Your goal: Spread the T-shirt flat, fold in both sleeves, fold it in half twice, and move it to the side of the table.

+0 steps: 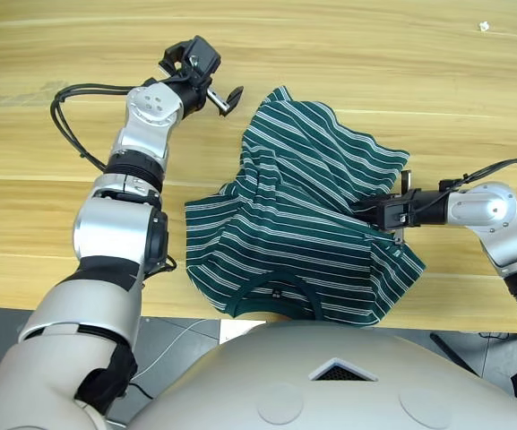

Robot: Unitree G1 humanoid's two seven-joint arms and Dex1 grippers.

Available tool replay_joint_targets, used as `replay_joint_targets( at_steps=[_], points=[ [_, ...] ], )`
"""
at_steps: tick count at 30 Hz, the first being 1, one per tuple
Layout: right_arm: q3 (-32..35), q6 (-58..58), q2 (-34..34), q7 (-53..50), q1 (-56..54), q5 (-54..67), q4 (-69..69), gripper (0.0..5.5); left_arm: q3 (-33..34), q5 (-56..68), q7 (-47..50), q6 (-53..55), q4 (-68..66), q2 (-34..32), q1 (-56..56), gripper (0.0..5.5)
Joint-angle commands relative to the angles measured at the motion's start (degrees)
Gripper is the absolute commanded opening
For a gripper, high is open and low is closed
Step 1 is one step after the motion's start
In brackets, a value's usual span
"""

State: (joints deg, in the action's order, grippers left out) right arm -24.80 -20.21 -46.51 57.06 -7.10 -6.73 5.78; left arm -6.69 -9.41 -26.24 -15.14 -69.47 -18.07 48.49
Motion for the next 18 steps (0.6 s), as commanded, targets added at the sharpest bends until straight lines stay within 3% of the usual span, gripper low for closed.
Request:
replay_joint_targets(
  at_steps=[1,7,18],
  points=[
    [-4.1,4.3,-2.1,5.4,4.8,-3.1,1.5,0.86,-1.0,-1.3,0.4,0.2,0.1,2.2,3.7,5.4],
    [-5.4,4.6,-2.5,8.8,4.1,-1.7,0.8,0.86,-3.7,-3.2,-2.2,-1.1,0.0,5.0,4.9,5.4],
    [-6.4,3.3,-0.7,7.7,2.1,-2.8,2.1,0.86,-11.6,-12.8,3.9,0.4,-4.6,9.2,6.6,5.4]
  ],
)
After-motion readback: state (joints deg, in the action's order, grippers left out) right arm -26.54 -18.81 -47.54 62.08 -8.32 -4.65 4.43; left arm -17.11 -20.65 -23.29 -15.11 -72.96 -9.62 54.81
